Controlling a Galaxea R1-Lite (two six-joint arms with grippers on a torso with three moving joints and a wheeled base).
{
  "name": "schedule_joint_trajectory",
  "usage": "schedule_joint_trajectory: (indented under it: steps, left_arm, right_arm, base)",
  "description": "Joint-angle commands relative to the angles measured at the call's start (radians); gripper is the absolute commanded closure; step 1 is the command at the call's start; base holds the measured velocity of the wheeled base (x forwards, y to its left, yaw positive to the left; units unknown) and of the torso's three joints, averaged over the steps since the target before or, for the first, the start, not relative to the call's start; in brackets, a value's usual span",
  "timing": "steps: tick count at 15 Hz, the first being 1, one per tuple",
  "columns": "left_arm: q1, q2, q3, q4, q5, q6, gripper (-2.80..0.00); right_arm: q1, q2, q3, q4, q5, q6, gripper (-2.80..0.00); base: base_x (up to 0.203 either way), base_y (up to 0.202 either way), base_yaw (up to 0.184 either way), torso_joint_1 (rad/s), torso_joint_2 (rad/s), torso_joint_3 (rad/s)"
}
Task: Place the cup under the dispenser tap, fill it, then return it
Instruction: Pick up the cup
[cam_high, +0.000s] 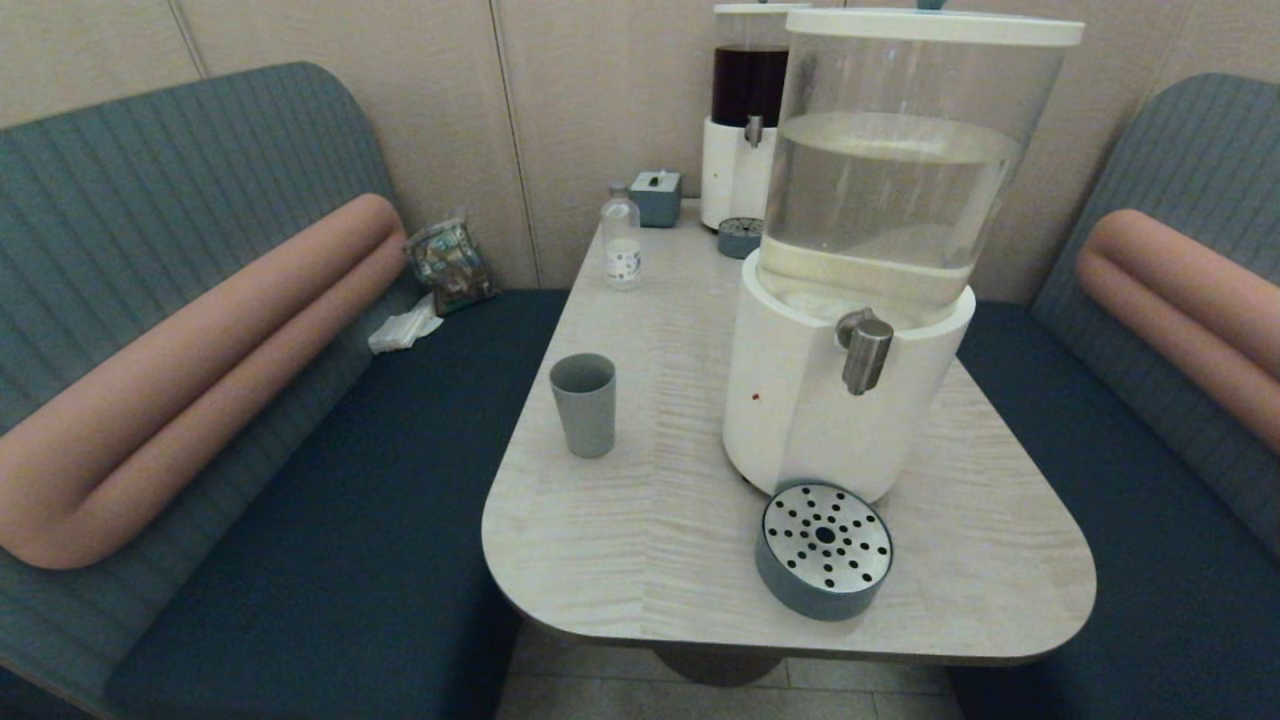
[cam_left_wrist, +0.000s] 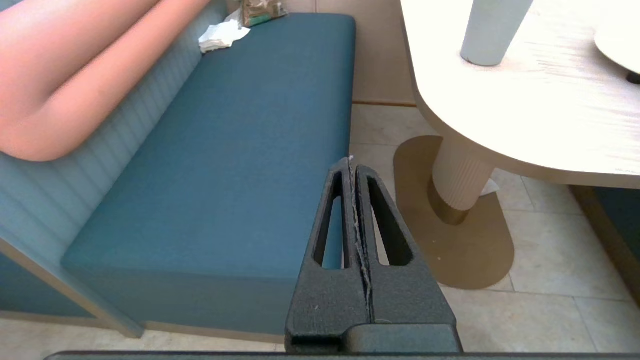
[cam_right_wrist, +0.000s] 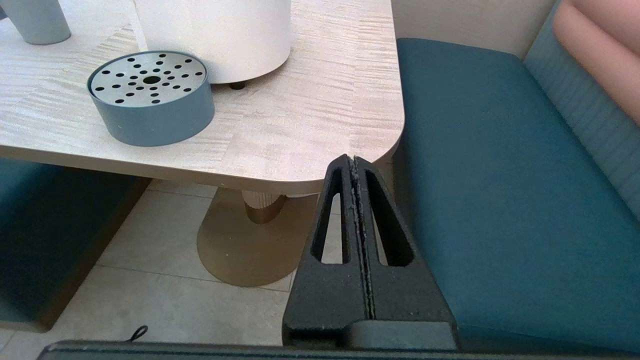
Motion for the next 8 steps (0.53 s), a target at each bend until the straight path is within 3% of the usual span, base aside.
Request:
schedule_joint_trajectory:
  steps: [1, 3, 6, 8]
  left_arm:
    - [0.000, 0.002, 0.002, 0.006, 0.001, 0.010, 0.00]
    - [0.000, 0.001, -0.036, 0.001, 0.000, 0.004, 0.00]
    - [0.000, 0.023, -0.276, 0.083, -0.060, -0.002, 0.00]
    - [-0.005, 0.136, -0.421, 0.135, -0.112, -0.018, 0.00]
  right_arm:
    - [0.000, -0.002, 0.018, -0.001, 0.000, -0.002, 0.00]
    - [0.000, -0.002, 0.018, -0.001, 0.000, 0.000, 0.00]
    - [0.001, -0.002, 0.018, -0.001, 0.000, -0.002, 0.00]
    - [0.001, -0.002, 0.018, -0.001, 0.002, 0.000, 0.00]
  base:
    - [0.000, 0.000, 0.000, 0.000, 0.00, 0.000]
    - [0.000, 0.000, 0.000, 0.000, 0.00, 0.000]
    - [0.000, 0.000, 0.000, 0.000, 0.00, 0.000]
    - [0.000, 0.000, 0.000, 0.000, 0.00, 0.000]
